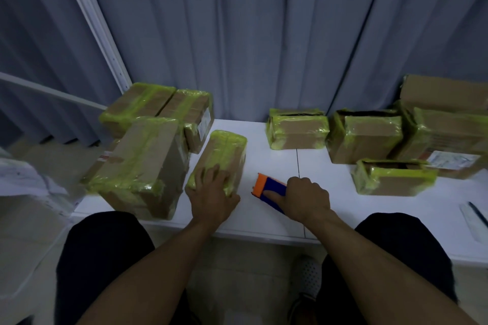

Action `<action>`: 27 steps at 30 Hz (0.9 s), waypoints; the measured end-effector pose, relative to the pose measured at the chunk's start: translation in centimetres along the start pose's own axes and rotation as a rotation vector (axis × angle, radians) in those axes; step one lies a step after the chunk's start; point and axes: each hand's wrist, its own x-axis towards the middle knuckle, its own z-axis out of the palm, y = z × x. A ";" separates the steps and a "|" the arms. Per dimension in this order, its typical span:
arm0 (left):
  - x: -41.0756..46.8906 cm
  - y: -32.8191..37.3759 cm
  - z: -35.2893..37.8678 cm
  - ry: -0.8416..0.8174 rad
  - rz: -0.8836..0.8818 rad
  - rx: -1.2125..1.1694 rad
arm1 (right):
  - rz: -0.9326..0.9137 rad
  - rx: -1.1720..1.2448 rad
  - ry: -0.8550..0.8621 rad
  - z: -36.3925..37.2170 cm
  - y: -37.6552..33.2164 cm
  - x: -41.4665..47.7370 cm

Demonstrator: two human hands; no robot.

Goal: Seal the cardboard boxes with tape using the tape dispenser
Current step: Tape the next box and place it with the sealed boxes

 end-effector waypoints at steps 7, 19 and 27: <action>-1.4 -0.2 -0.3 0.092 0.073 -0.066 | 0.007 0.207 0.039 -0.4 1.7 -0.6; 4.3 -0.2 -1.9 -0.304 0.246 0.187 | -0.058 0.673 -0.074 -6.0 -0.6 5.8; 14.0 -0.2 -0.2 -0.333 0.255 0.231 | -0.021 0.896 -0.077 -5.8 -1.2 13.6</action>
